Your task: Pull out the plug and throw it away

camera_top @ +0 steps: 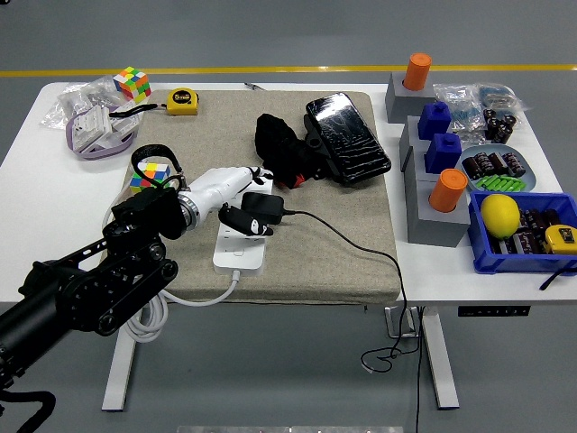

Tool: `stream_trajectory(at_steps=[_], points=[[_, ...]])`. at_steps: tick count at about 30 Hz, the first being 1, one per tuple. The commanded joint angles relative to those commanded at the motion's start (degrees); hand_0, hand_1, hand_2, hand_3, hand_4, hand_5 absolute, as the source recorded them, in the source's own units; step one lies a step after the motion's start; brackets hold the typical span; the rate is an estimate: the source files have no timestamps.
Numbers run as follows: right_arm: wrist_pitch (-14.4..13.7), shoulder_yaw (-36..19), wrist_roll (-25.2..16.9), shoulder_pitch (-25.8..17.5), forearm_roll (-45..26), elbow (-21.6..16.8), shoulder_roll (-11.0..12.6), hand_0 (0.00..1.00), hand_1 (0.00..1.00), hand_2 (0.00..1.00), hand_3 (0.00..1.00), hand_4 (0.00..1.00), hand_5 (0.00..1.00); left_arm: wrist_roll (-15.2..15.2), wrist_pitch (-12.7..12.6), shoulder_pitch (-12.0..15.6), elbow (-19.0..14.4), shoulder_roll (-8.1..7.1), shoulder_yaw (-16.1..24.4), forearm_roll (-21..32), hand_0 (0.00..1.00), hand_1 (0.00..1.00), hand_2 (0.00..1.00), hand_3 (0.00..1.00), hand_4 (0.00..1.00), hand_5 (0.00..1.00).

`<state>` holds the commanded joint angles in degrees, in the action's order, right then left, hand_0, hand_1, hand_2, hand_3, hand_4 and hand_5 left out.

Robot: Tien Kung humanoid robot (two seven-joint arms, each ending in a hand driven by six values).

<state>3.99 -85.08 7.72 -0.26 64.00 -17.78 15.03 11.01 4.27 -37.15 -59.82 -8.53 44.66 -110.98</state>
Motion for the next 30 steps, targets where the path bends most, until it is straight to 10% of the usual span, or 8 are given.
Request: stream_trajectory(at_steps=[4, 5, 10, 11, 30], points=[[-0.06, 0.10, -0.03, 0.03, -0.08, -0.08, 0.09, 0.569, 0.649, 0.672, 0.573, 0.970, 0.516, 0.60, -0.14, -0.49, 1.27, 0.33, -0.24, 2.05, 0.741, 0.782, 0.785, 0.842, 0.977, 0.292], [-0.06, 0.12, -0.02, 0.03, -0.07, -0.07, 0.11, 0.569, 0.649, 0.672, 0.573, 0.970, 0.515, 0.68, -0.19, -0.57, 1.46, 0.40, -0.26, 2.49, 0.497, 0.629, 0.649, 0.725, 0.936, 0.263], [-0.02, 0.33, 0.03, 0.07, -0.04, 0.01, 0.24, 0.569, 0.649, 0.672, 0.573, 0.970, 0.515, 0.94, -0.91, -1.20, 2.57, 0.76, -0.61, 4.39, 0.497, 0.629, 0.649, 0.725, 0.936, 0.263], [-0.02, 0.38, 0.04, 0.10, -0.05, 0.03, 0.27, 0.569, 0.649, 0.671, 0.573, 0.970, 0.516, 0.97, -1.19, -1.32, 2.79, 0.80, -0.77, 4.66, 0.387, 0.432, 0.468, 0.540, 0.852, 0.197], [-0.03, 0.82, 0.14, 0.11, -0.21, -0.01, 0.62, 0.569, 0.650, 0.671, 0.572, 0.970, 0.516, -1.39, -5.65, -2.92, 4.04, 1.35, -2.76, 5.24, 0.269, 0.268, 0.349, 0.438, 0.701, 0.005]])
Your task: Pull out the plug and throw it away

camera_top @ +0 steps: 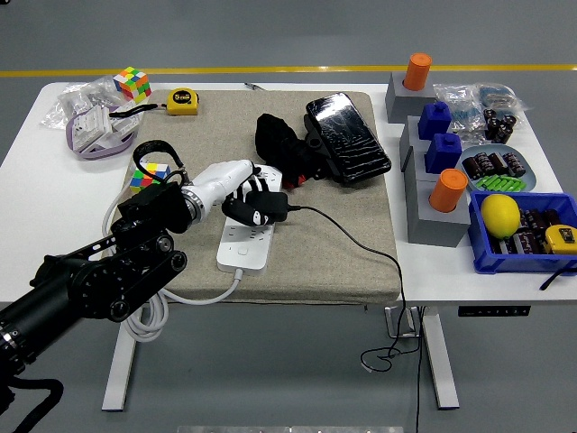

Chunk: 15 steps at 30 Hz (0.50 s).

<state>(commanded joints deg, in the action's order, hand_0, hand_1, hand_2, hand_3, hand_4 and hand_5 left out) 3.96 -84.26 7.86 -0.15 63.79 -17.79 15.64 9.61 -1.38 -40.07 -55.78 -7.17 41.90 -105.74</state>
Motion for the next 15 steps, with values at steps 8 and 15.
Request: stream_trajectory(at_steps=[8, 15], points=[[0.03, 0.10, -0.01, -0.09, -0.03, -0.01, -0.05, 0.568, 0.650, 0.672, 0.573, 0.970, 0.514, 0.13, 0.91, -0.85, -2.89, -0.10, -0.08, -4.38, 0.267, 0.264, 0.343, 0.430, 0.700, 0.002], [-0.01, -0.32, -0.01, -0.06, 0.01, -0.03, -0.13, 0.570, 0.650, 0.672, 0.573, 0.970, 0.514, 1.75, 3.35, -2.96, -1.64, -0.53, -1.92, -10.83, 0.262, 0.257, 0.336, 0.430, 0.699, 0.002]])
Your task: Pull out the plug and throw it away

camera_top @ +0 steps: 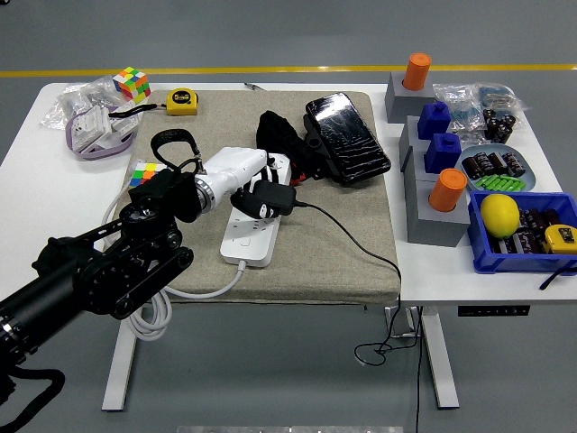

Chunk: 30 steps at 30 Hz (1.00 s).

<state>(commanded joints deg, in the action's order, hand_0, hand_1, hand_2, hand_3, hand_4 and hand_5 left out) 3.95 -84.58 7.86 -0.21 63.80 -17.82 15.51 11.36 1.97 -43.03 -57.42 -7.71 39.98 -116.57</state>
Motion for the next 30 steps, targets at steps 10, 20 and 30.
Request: stream_trajectory(at_steps=[10, 20, 30], points=[[0.04, -0.16, -0.06, -0.24, -0.02, 0.00, -0.24, 0.568, 0.649, 0.672, 0.572, 0.970, 0.516, 3.98, 4.46, -0.50, 0.94, -1.15, 1.30, -2.96, 0.257, 0.251, 0.327, 0.416, 0.711, 0.002], [0.03, -0.07, -0.06, -0.12, -0.09, -0.08, -0.28, 0.568, 0.649, 0.672, 0.572, 0.970, 0.515, 1.64, 1.63, 0.89, -8.92, -0.43, 0.90, 4.57, 0.256, 0.250, 0.326, 0.415, 0.714, 0.002], [0.12, 0.23, -0.05, -0.06, -0.19, 0.05, -0.28, 0.568, 0.649, 0.672, 0.572, 0.970, 0.515, 0.55, -0.48, -1.44, -4.90, 3.34, -6.37, 8.45, 0.256, 0.252, 0.329, 0.419, 0.716, 0.002]])
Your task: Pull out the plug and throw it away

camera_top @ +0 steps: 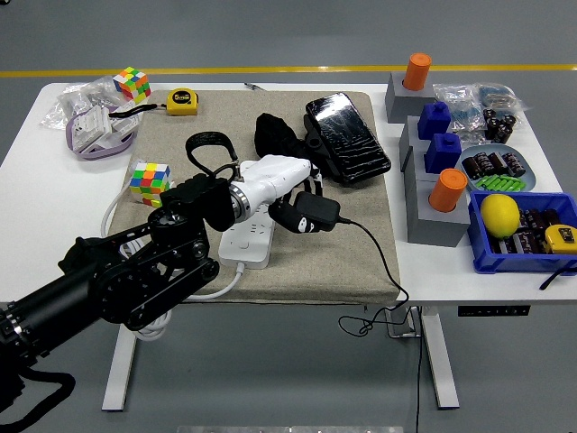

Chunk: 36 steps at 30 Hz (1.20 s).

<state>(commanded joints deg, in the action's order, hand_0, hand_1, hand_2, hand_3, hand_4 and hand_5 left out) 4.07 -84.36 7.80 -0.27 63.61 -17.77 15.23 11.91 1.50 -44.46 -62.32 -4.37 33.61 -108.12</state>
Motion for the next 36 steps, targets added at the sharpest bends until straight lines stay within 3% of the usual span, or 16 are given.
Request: stream_trajectory(at_steps=[2, 7, 8, 13, 14, 19, 20, 28, 31, 32, 36], points=[[0.00, 0.01, 0.00, -0.03, 0.00, 0.03, 0.04, 0.564, 0.649, 0.672, 0.572, 0.970, 0.516, -0.68, -0.84, -0.51, 1.80, 0.71, -1.17, 1.31, 0.291, 0.299, 0.362, 0.463, 0.714, 0.002], [-0.03, 0.11, 0.01, 0.08, -0.05, 0.04, 0.15, 0.564, 0.649, 0.672, 0.572, 0.970, 0.516, -3.37, -2.54, -1.67, 5.32, 2.20, -3.09, 4.95, 0.291, 0.299, 0.362, 0.463, 0.714, 0.002], [0.00, 0.18, 0.02, 0.14, -0.02, 0.04, 0.15, 0.569, 0.649, 0.673, 0.572, 0.970, 0.516, -3.73, -2.66, -1.88, 5.98, 2.45, -3.53, 5.27, 0.505, 0.529, 0.526, 0.561, 0.825, 0.050], [-0.09, 0.21, -0.03, 0.16, -0.16, -0.03, 0.13, 0.569, 0.649, 0.673, 0.572, 0.970, 0.516, -5.11, -3.66, -1.55, 6.29, 2.32, -4.51, 5.77, 0.505, 0.529, 0.526, 0.561, 0.825, 0.050], [-0.09, 0.15, -0.03, 0.09, -0.13, 0.01, 0.10, 0.567, 0.649, 0.672, 0.572, 0.970, 0.515, -5.55, -4.07, -1.34, 6.21, 2.21, -4.44, 6.32, 0.766, 0.868, 0.865, 0.938, 0.998, 0.496], [-0.06, 0.19, -0.05, -0.05, -0.11, 0.08, 0.02, 0.567, 0.649, 0.672, 0.572, 0.970, 0.515, -6.23, -5.03, -1.12, 6.39, 1.86, -4.17, 6.31, 0.766, 0.868, 0.865, 0.938, 0.998, 0.496], [-0.09, 0.23, -0.07, -0.02, -0.16, 0.04, 0.02, 0.571, 0.649, 0.672, 0.572, 0.970, 0.516, -6.28, -5.09, -1.07, 6.43, 1.80, -4.05, 6.10, 0.818, 0.939, 0.987, 0.998, 0.998, 0.635], [-0.24, 0.36, -0.14, 0.02, -0.26, -0.14, 0.10, 0.568, 0.649, 0.671, 0.571, 0.969, 0.516, -6.01, -4.87, -0.38, 6.01, 1.23, -2.73, 4.72, 0.816, 0.935, 0.983, 0.998, 0.998, 0.641], [-0.16, 0.07, -0.09, -0.07, -0.04, -0.05, 0.07, 0.568, 0.649, 0.671, 0.571, 0.969, 0.516, -5.55, -4.35, 1.39, 2.90, -0.08, 0.55, 3.53, 0.816, 0.935, 0.983, 0.998, 0.998, 0.641], [-0.14, -0.01, -0.08, -0.12, -0.01, -0.03, 0.06, 0.570, 0.649, 0.672, 0.572, 0.970, 0.515, -5.37, -4.21, 1.87, 1.94, -0.58, 1.32, 3.46, 0.655, 0.817, 0.853, 0.943, 0.998, 0.524], [-0.03, -0.50, -0.05, -0.31, 0.28, 0.09, 0.05, 0.570, 0.649, 0.672, 0.572, 0.970, 0.515, -2.74, -2.24, 4.87, -4.56, -3.84, 5.19, 2.56, 0.655, 0.817, 0.853, 0.943, 0.998, 0.524]])
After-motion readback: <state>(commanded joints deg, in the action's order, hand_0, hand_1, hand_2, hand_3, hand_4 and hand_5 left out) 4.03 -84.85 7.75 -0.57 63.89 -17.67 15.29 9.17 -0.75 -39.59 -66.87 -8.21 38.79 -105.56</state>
